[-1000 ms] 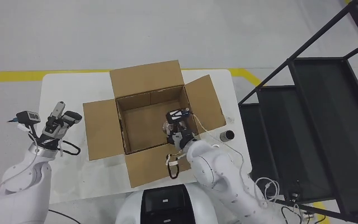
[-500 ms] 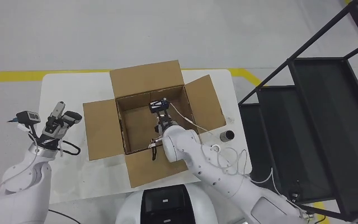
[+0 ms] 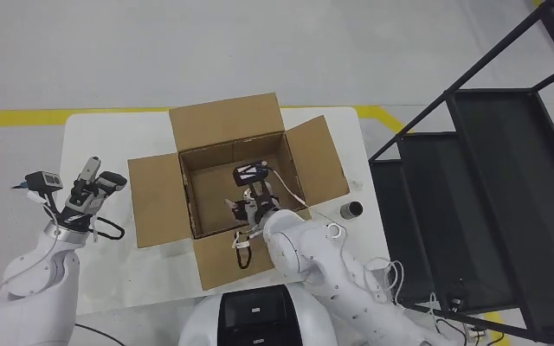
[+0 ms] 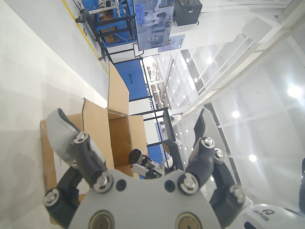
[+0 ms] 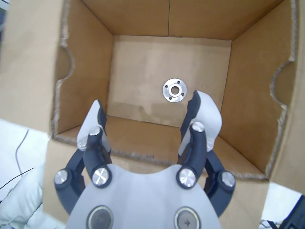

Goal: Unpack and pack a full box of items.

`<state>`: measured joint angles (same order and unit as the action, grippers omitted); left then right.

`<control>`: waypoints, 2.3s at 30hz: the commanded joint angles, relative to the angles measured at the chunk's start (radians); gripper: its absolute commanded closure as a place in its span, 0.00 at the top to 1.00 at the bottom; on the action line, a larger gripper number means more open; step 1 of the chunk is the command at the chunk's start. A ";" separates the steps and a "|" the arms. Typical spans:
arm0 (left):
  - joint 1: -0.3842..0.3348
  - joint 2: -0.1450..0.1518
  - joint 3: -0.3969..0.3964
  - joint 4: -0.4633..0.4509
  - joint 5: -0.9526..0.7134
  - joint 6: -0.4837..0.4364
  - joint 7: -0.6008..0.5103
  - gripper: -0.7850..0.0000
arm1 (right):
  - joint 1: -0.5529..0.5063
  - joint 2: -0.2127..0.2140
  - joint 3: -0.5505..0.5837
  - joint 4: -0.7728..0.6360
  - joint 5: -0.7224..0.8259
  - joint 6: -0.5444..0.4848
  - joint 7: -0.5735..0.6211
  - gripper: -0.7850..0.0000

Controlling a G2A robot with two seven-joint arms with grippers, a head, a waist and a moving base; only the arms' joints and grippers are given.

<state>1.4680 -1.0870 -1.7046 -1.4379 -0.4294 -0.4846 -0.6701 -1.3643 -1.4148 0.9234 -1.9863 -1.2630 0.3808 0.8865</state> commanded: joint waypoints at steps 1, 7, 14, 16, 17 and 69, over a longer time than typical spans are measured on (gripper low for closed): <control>0.000 0.000 0.000 0.000 0.000 0.000 0.000 1.00 | -0.116 0.021 0.078 -0.136 0.010 -0.070 -0.013 1.00; 0.000 0.000 0.000 0.000 0.000 0.000 0.000 1.00 | -0.408 0.067 0.331 -0.364 0.142 -0.279 -0.077 1.00; 0.000 0.000 0.000 0.000 0.000 0.000 0.000 1.00 | -0.633 0.092 0.588 -0.364 0.264 -0.428 -0.222 1.00; 0.000 0.000 0.000 0.000 0.000 0.000 0.000 1.00 | -0.683 0.096 0.637 -0.353 0.290 -0.445 -0.242 1.00; 0.000 0.000 0.000 0.000 0.000 0.000 0.000 1.00 | -0.702 0.097 0.658 -0.339 0.305 -0.452 -0.255 1.00; 0.000 0.000 0.000 0.000 0.000 0.000 0.000 1.00 | -0.354 0.095 0.530 0.327 0.239 -0.176 -0.265 0.38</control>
<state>1.4680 -1.0870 -1.7046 -1.4379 -0.4294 -0.4846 -0.6701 -1.7232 -1.3201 1.4546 -1.6659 -1.0266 0.2033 0.6208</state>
